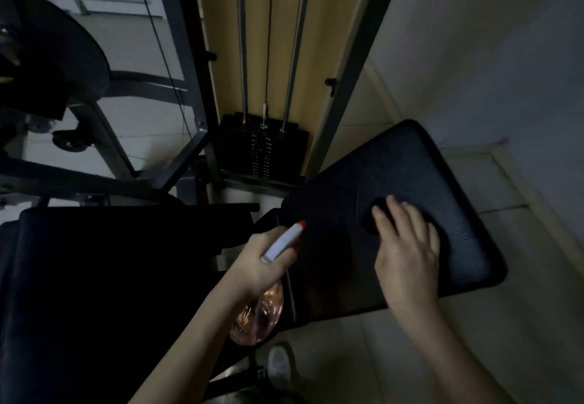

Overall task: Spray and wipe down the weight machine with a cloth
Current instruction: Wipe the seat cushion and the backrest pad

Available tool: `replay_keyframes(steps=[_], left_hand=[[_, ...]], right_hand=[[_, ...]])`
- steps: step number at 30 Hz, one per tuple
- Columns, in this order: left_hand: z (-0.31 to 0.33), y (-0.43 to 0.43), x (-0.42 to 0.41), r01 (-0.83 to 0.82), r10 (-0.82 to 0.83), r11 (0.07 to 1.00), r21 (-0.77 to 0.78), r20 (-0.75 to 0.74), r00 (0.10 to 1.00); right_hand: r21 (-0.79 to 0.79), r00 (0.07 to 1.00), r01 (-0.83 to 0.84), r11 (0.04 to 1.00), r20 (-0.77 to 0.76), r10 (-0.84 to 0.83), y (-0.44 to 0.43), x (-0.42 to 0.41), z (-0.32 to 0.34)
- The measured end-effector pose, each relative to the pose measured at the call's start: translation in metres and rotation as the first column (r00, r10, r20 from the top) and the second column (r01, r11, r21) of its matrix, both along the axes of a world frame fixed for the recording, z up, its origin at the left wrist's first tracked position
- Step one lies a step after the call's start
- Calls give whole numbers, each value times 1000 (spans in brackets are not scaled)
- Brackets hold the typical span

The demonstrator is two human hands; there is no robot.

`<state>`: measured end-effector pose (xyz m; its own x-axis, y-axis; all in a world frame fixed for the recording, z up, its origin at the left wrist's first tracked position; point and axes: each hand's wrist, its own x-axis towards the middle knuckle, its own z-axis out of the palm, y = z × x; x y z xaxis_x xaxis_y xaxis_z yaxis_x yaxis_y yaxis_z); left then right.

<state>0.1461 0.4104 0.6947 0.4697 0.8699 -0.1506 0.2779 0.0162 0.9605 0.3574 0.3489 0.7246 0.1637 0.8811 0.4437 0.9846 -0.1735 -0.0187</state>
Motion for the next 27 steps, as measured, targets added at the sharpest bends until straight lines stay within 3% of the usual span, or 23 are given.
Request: replay_keyframes(steps=[6,11,22,27], left_hand=[[38,26,37,107,-115,988,114,63,991],[51,40,59,141,-147,985,101,52,988],[58,58,81,35,-32,996,-84,40,999],[56,53,74,174,-173,982,-67,14,985]], right_hand=[[82,977,215,973,-36,-212,9,52,30],[36,987,163,986,-17,-162,6,64,30],[2,983,137,991,-127,-135,7,67,29],[8,972,126,992,-202,-122,8,67,32]])
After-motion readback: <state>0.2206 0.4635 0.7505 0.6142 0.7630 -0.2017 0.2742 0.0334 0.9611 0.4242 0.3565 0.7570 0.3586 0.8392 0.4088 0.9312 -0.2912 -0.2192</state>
